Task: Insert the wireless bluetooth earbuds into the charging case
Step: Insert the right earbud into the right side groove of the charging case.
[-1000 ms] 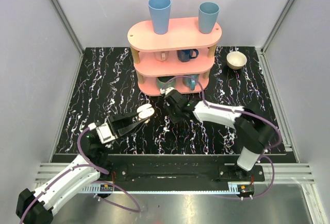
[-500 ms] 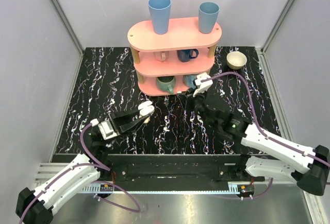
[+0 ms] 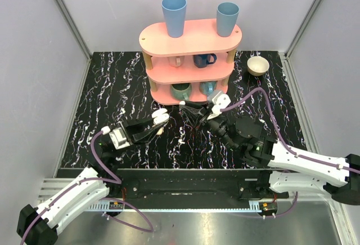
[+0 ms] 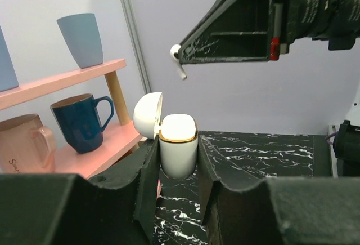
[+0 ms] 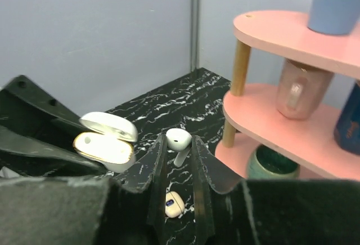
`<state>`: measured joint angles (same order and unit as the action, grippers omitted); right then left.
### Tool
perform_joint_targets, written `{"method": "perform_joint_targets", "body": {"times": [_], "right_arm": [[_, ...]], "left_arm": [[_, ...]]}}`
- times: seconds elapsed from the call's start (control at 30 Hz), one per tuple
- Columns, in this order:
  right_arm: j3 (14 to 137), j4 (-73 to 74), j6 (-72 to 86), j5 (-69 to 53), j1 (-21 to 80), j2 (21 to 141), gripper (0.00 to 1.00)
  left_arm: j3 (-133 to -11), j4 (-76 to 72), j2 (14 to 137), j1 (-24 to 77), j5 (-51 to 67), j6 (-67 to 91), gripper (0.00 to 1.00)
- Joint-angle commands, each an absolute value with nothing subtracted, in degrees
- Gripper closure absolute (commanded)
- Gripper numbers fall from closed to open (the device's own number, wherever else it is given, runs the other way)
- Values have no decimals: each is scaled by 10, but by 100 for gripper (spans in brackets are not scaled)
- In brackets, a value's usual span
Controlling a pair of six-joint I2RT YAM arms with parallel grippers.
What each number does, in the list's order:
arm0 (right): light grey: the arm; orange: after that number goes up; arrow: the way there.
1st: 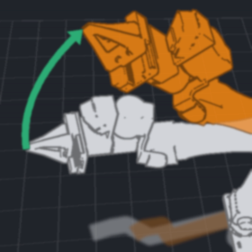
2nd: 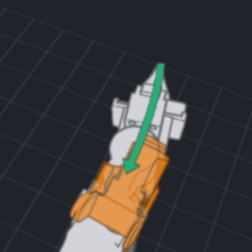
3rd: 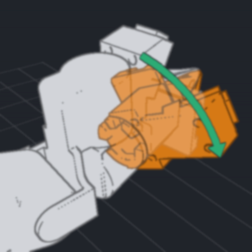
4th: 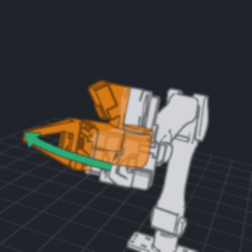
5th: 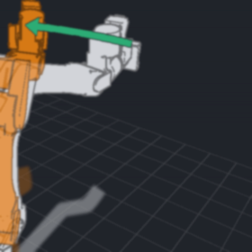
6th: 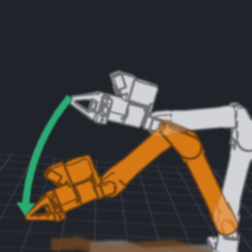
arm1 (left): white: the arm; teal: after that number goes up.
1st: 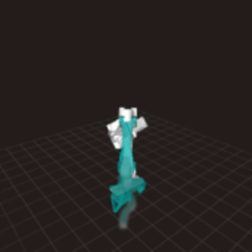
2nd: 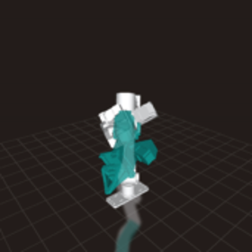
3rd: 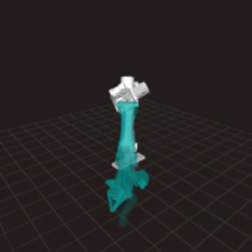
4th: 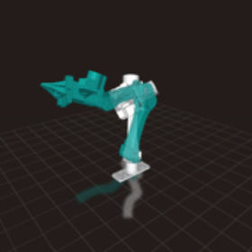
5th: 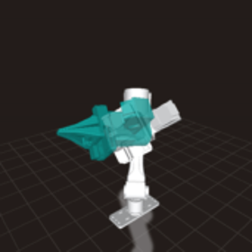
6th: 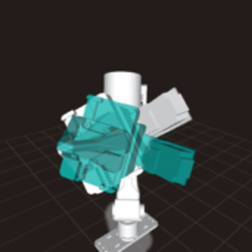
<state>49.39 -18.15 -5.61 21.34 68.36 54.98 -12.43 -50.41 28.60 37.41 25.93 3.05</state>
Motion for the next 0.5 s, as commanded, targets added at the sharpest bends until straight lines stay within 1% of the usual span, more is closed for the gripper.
{"method": "perform_joint_targets", "body": {"times": [0.0, 0.17, 0.47], "right_arm": [[534, -235, -112, 186, 713, 571, 80], [547, -239, -120, 182, 737, 593, 80], [548, -236, -111, 170, 747, 616, 80]], "left_arm": [[-150, -505, 287, 375, 241, 30, 100], [-153, -504, 294, 375, 242, 32, 100], [-150, -517, 297, 375, 238, 40, 100]]}}
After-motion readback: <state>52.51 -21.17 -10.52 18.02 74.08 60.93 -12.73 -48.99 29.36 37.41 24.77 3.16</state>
